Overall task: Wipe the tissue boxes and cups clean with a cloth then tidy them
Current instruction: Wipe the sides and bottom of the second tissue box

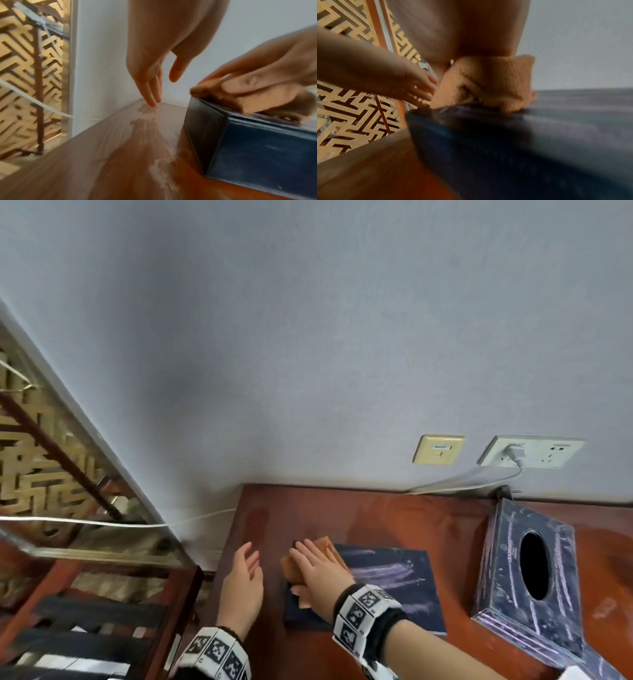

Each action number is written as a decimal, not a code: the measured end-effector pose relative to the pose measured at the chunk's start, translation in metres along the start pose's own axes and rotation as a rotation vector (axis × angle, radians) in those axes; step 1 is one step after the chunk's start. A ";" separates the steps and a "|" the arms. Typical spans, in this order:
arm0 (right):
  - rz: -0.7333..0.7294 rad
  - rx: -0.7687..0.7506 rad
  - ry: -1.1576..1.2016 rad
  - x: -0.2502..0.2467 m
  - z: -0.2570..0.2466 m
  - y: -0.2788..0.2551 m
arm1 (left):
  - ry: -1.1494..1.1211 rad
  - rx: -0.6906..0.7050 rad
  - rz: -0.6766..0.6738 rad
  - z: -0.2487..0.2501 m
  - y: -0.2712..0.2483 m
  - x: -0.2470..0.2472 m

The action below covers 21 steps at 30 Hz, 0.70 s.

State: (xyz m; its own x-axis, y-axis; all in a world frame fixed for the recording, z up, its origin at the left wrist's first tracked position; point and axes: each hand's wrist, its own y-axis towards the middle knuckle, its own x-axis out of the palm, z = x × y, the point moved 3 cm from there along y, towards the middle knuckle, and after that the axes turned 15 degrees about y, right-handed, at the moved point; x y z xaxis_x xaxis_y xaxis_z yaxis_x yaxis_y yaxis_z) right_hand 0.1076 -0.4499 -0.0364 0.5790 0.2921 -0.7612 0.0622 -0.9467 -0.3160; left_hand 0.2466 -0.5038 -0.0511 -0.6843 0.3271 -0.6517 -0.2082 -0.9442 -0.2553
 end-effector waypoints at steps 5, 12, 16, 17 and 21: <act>0.107 -0.015 0.089 -0.024 0.019 -0.020 | 0.212 0.351 0.040 0.025 -0.023 0.012; -0.147 0.304 -0.179 -0.073 0.119 -0.093 | 0.910 0.526 -0.205 0.057 -0.018 0.073; -0.109 0.280 -0.167 -0.064 0.132 -0.104 | 1.020 0.584 -0.202 0.050 -0.002 0.078; -0.107 0.274 -0.181 -0.064 0.132 -0.102 | 1.048 0.601 -0.217 0.050 -0.003 0.076; -0.106 0.277 -0.200 -0.064 0.133 -0.099 | 1.090 0.714 -0.222 0.036 -0.016 0.075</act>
State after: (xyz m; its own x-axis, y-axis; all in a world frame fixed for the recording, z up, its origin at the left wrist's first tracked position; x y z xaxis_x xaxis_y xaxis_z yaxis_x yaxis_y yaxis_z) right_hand -0.0436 -0.3569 -0.0315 0.4089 0.4331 -0.8032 -0.1254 -0.8452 -0.5196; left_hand 0.1734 -0.4656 -0.0706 0.2516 0.0229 -0.9676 -0.7922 -0.5695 -0.2194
